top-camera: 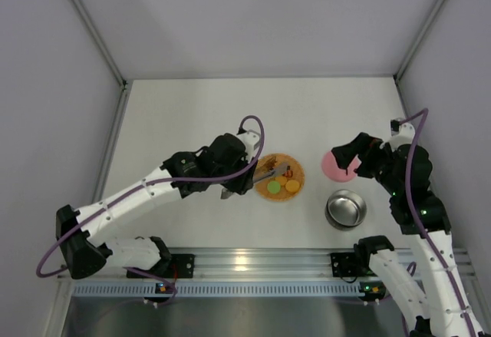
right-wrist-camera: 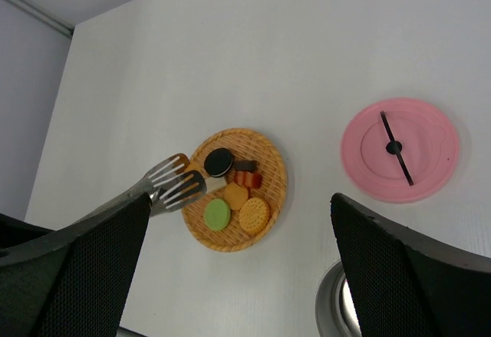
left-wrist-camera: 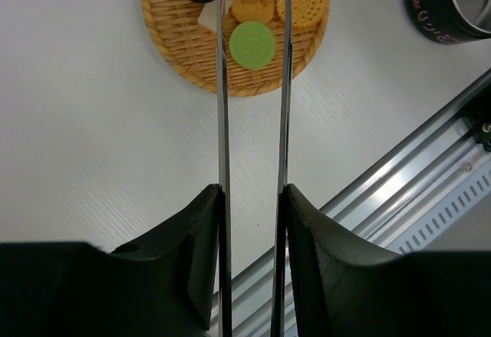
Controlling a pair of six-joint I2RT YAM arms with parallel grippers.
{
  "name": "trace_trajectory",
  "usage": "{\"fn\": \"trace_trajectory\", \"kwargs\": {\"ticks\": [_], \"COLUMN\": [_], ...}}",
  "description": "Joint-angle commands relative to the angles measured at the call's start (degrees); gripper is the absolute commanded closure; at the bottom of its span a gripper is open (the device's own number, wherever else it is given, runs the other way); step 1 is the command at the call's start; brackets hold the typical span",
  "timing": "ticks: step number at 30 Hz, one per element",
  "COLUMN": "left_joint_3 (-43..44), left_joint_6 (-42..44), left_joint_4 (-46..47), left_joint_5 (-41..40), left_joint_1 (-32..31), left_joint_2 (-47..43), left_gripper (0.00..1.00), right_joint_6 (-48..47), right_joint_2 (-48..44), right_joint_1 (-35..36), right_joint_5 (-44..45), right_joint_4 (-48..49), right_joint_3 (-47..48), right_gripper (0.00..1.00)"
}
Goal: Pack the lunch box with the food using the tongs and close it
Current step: Pick up the fake food from the plate, then place the fake food in the packing box.
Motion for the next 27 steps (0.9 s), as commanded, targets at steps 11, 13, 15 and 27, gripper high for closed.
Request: {"fn": "trace_trajectory", "kwargs": {"ticks": [11, 13, 15, 27], "left_joint_3": [11.59, 12.91, 14.22, 20.29], "left_joint_6": [0.9, 0.99, 0.99, 1.6], "left_joint_4": [5.87, 6.83, 7.45, 8.86], "left_joint_5": [-2.81, -3.08, -3.61, -2.38], "left_joint_1": [-16.3, -18.32, -19.3, -22.37], "left_joint_2": [10.42, 11.74, 13.33, 20.18], "left_gripper": [0.89, 0.89, 0.89, 0.89], "right_joint_6": [-1.55, -1.73, -1.73, -2.26], "right_joint_2": [0.28, 0.1, -0.07, -0.25], "right_joint_1": [-0.91, -0.91, -1.0, -0.91], "right_joint_5": [6.36, 7.06, 7.33, 7.94], "right_joint_4": [-5.82, -6.34, -6.61, -7.58], "right_joint_3": [6.11, 6.64, 6.9, 7.26], "right_gripper": [0.01, 0.01, 0.01, 0.01]}}
